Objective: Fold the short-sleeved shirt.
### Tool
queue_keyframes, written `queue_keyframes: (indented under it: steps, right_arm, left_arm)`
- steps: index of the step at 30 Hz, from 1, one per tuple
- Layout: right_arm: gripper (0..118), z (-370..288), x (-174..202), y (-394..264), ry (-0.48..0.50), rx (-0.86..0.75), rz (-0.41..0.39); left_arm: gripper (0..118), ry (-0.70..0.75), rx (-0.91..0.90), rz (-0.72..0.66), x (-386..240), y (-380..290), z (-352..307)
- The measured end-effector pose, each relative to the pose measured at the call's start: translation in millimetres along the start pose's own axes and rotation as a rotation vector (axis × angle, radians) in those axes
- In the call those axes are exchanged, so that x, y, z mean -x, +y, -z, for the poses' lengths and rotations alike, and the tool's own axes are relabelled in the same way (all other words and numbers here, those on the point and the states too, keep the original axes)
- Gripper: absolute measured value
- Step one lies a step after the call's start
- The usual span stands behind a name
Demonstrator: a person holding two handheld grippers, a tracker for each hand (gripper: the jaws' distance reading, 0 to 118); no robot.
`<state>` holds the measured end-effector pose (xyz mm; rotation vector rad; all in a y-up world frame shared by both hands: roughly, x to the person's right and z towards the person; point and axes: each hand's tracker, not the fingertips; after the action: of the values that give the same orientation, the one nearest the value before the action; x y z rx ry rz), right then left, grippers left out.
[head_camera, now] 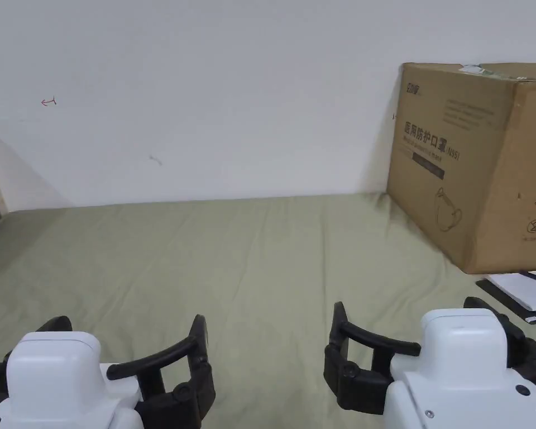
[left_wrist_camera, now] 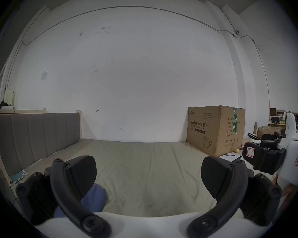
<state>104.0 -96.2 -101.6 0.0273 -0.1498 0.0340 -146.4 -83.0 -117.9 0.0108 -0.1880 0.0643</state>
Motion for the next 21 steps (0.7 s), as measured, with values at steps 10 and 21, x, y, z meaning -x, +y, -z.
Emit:
queue_keyframes:
  steps: [10, 21]
  right_arm:
    - [118, 2.1, -0.5, -2.8, -0.012, 0.013, -0.006]
    - [118, 3.6, 0.8, -4.3, -0.009, 0.025, -0.012]
  left_arm:
    - [118, 0.000, -0.005, 0.003, 0.4, -0.7, 0.0]
    - [118, 0.000, 0.017, -0.013, 2.4, -3.9, 3.2]
